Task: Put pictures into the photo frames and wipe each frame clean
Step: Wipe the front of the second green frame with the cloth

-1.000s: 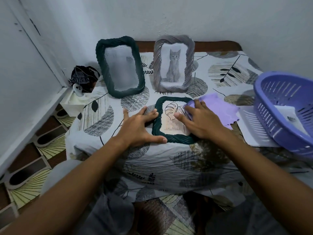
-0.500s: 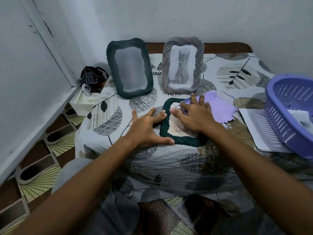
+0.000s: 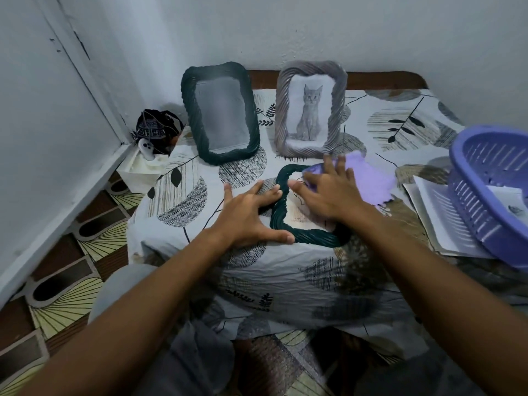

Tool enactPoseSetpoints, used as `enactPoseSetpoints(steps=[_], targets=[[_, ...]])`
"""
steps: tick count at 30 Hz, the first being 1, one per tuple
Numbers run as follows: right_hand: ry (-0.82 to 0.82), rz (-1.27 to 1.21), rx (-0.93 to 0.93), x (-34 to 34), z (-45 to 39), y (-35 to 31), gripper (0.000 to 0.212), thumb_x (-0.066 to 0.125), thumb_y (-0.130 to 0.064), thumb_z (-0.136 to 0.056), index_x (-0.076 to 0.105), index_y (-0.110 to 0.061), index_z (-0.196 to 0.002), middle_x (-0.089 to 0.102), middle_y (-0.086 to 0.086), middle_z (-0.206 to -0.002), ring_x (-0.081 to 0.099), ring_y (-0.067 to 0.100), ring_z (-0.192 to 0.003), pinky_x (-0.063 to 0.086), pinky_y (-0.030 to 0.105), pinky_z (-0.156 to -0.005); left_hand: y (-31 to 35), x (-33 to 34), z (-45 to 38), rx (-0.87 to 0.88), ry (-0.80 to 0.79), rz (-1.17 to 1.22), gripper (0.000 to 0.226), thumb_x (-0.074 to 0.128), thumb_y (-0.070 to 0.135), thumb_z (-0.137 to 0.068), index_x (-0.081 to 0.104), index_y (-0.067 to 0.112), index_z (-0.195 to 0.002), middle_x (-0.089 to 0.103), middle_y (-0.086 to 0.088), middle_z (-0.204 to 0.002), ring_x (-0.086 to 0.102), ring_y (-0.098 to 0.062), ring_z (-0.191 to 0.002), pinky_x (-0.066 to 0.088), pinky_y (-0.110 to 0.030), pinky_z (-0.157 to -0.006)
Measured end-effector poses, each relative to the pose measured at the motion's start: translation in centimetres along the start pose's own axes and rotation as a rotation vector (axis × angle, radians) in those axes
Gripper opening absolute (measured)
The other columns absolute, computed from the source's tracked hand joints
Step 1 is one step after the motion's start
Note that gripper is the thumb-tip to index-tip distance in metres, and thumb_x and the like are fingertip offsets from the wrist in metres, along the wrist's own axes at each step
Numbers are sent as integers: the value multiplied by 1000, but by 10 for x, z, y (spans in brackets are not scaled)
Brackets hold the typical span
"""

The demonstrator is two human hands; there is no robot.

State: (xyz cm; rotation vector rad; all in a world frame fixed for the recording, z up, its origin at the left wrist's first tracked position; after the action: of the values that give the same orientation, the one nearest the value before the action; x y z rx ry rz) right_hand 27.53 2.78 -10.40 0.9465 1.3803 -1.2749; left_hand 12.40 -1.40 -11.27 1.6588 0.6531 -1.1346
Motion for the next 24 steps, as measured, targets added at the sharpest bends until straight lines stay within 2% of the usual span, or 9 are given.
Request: enactPoseSetpoints(steps=[2, 4, 8, 11, 13, 16, 19, 22, 24], targets=[[7, 2, -49, 5, -4, -16, 74, 20, -73, -89, 40, -28, -144, -8, 15, -160, -19, 35, -145, -9, 54, -115, -1, 1, 0, -8, 6, -5, 115, 47, 92, -43, 34, 39, -144, 32, 0, -153, 17, -7, -145, -11, -61, -113], [3, 3, -56, 6, -3, -16, 73, 20, -73, -89, 37, -31, -146, -8, 15, -160, -18, 34, -145, -9, 50, -116, -3, 2, 0, -18, 8, -5, 115, 47, 93, -42, 33, 41, -144, 31, -3, -154, 19, -8, -145, -11, -60, -113], [-90, 3, -118, 2, 23, -6, 72, 17, -75, -85, 36, -39, -145, -8, 12, -160, -19, 31, -145, -8, 46, -117, -2, 3, -1, -10, 13, -10, 117, 46, 93, -41, 36, 37, -144, 32, 13, -152, 17, -4, -144, -12, -60, -113], [-127, -2, -193, 2, 64, -7, 77, 12, -75, -79, 35, -41, -144, -8, 8, -160, -17, 26, -146, -6, 42, -118, -2, 2, -1, -9, 15, -37, 119, 44, 94, -40, 37, 35, -144, 31, 16, -152, 16, -3, -144, -12, -60, -112], [-114, 13, -179, 3, 76, -1, 76, 10, -75, -79, 31, -44, -145, -7, 7, -161, -16, 25, -147, -5, 41, -119, -2, 1, -1, -10, 12, -33, 120, 45, 93, -39, 38, 35, -144, 33, 18, -151, 16, -3, -144, -13, -60, -112], [-77, 72, -117, 1, 54, 11, 77, 6, -75, -78, 27, -46, -146, -6, 10, -161, -14, 30, -147, -2, 48, -119, 0, 0, 0, -10, -5, -12, 120, 46, 92, -40, 38, 34, -144, 34, 19, -150, 15, -3, -144, -13, -61, -112], [-71, 108, -106, 3, 17, 11, 75, 10, -76, -81, 26, -43, -147, -10, 11, -160, -17, 33, -145, -6, 52, -117, 1, 0, 0, -8, -6, -8, 119, 46, 92, -40, 38, 34, -144, 33, 19, -150, 14, -3, -145, -14, -61, -112], [-88, 98, -189, 9, 8, -7, 72, 17, -75, -87, 27, -38, -148, -1, 9, -161, -12, 28, -147, -9, 52, -117, 0, 0, 0, -9, 0, -9, 119, 46, 93, -40, 37, 35, -144, 34, 18, -150, 14, -3, -144, -13, -61, -112], [-106, 70, -270, 11, 23, -16, 84, 10, -82, -81, 28, -36, -149, 7, 4, -161, -4, 22, -149, -6, 47, -118, 1, 0, 1, -9, 0, -12, 118, 46, 92, -40, 38, 35, -144, 35, 18, -150, 14, -3, -144, -12, -61, -112]])
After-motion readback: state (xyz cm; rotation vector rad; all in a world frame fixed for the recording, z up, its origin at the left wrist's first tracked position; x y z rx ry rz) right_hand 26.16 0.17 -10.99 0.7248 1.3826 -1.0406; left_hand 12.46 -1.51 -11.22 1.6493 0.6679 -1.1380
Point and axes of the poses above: each hand's wrist, its own z-axis away from the middle knuckle, its own x-axis out of the palm, y = z × x, the point moved 8 cm from there along -z, towards the middle knuckle
